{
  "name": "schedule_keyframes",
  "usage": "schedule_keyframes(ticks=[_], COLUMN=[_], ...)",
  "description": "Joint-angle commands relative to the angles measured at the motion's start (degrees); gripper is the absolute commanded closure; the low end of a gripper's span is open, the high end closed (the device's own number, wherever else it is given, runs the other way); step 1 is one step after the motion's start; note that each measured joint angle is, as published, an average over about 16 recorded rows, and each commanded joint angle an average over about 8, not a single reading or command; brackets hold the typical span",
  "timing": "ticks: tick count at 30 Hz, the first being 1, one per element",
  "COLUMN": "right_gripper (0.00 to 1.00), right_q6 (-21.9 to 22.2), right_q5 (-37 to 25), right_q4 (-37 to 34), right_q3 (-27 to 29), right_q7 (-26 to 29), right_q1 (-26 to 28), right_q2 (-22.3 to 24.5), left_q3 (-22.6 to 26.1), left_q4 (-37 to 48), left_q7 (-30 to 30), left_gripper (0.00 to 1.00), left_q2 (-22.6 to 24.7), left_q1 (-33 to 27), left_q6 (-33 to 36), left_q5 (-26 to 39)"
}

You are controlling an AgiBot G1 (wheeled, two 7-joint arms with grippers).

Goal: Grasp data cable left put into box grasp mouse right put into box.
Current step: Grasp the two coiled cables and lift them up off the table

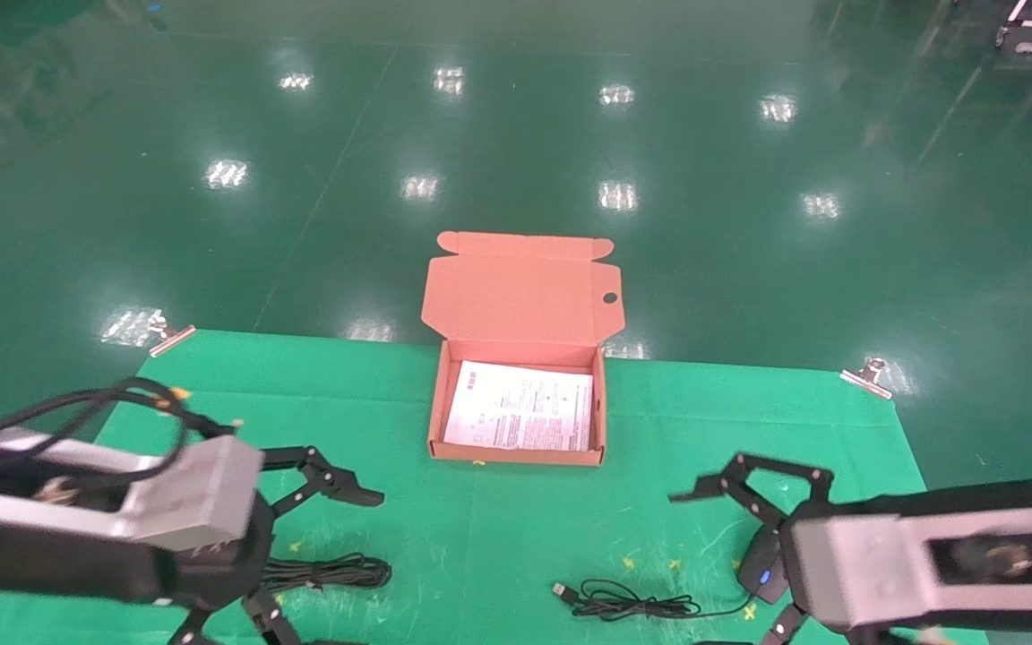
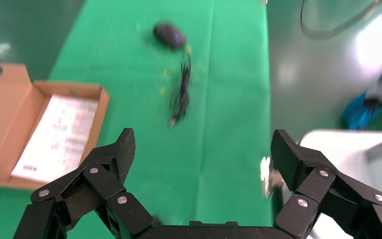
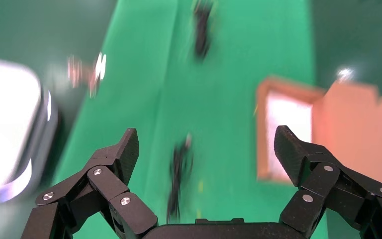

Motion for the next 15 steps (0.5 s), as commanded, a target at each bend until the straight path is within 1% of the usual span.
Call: schedule_keyframes(ticks=[1,5,8,11,15], right_gripper=[0.00,0.00,0.00,0.00,0.00], right_q6=[-0.1,2.0,4.3,6.5,9.1], right_q5=[-4.9,-14.2,-20.1,-24.7,-29.3], right_q4=[0.2,0.1,-0.3,-0.8,-2.0], right_q3=[-2.1,-5.6,-7.5,-9.0,-10.5], right_q7=[-2.0,-3.9,-4.1,-3.6,-2.4], right_q1=[1.7,3.0,3.2,3.0,2.2], right_q2=[-0.9,-3.5,-5.5,-7.2,-9.3], left_q3=[2.3,6.6,9.2,11.3,13.8], left_q4=[0.2,0.3,0.6,1.5,3.4], left_q7=[0.3,1.4,1.6,1.1,-0.1], left_gripper=[0.00,0.00,0.00,0.00,0.00], left_q2=[1.1,4.7,7.5,10.0,12.8], left_q1=[-2.2,-4.9,-5.6,-5.3,-4.3], left_q6=[0.0,-1.5,-3.2,-5.1,-7.6], left_q5=[3.6,13.0,19.2,24.3,30.2])
